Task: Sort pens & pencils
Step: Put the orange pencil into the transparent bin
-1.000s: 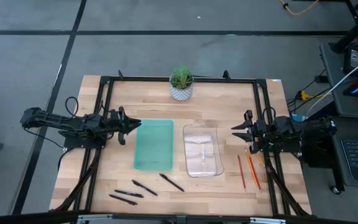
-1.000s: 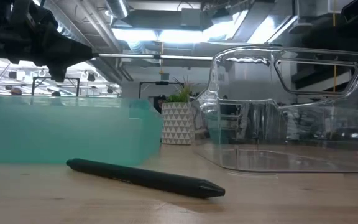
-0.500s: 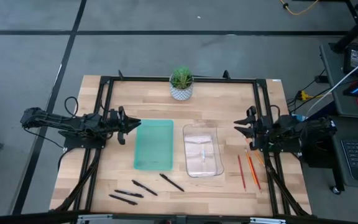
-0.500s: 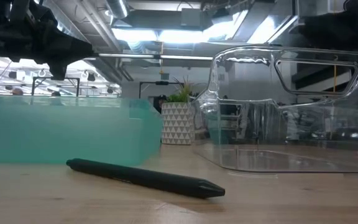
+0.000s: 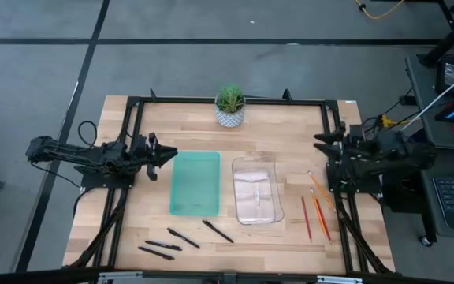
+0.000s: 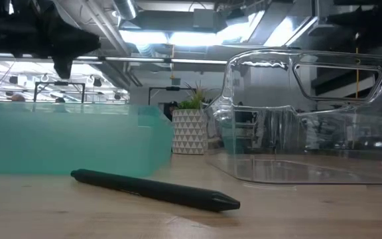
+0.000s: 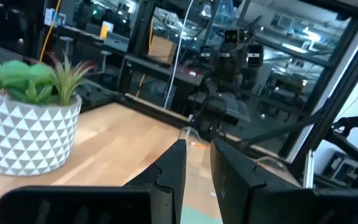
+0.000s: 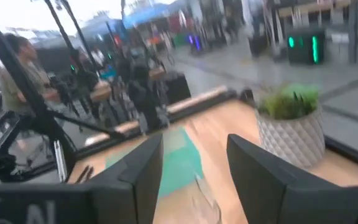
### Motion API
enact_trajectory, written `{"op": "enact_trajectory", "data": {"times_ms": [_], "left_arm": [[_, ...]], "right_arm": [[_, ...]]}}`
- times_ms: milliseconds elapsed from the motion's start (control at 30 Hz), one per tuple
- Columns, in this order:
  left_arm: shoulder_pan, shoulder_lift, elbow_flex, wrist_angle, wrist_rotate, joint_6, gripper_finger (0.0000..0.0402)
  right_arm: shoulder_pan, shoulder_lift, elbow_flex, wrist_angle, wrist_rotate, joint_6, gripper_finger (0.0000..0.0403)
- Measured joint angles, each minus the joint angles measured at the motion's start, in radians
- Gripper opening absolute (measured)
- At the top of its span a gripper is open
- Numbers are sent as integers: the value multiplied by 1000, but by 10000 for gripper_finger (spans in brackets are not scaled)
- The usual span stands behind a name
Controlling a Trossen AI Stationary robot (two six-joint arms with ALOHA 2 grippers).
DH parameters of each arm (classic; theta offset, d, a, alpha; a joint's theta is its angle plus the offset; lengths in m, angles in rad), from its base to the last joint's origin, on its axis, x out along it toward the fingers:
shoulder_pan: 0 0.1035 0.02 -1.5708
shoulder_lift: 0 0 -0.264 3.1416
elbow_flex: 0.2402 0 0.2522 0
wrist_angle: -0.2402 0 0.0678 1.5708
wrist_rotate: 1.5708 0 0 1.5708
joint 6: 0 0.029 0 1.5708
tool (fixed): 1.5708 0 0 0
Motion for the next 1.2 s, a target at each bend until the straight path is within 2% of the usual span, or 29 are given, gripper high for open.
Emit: {"op": "enact_trajectory", "data": {"times_ms": [133, 300, 433, 533, 667, 767, 900, 1100, 1200], "left_arm": [[0, 3, 15, -6, -19, 0, 69], [0, 3, 15, -7, -36, 0, 69], [0, 3, 15, -7, -37, 0, 69], [0, 3, 15, -7, -42, 1, 69], [0, 3, 15, -7, -48, 1, 69], [0, 3, 15, -7, -66, 1, 69], [0, 3, 15, -10, -68, 1, 69], [0, 3, 15, -22, -67, 1, 69], [0, 3, 15, -24, -67, 0, 69]], "right_arm": [[0, 178, 211, -230, 5, 73, 172], [0, 451, 433, -610, 31, 265, 171], [-1, 644, 543, -919, 24, 455, 171], [-20, 750, 576, -1068, -34, 549, 171], [-79, 816, 574, -1049, -201, 505, 171], [-149, 848, 573, -1050, -280, 448, 171], [-295, 878, 573, -1049, -320, 328, 171], [-577, 949, 574, -1045, -404, 125, 171], [-664, 1003, 573, -1043, -421, 63, 171]]}}
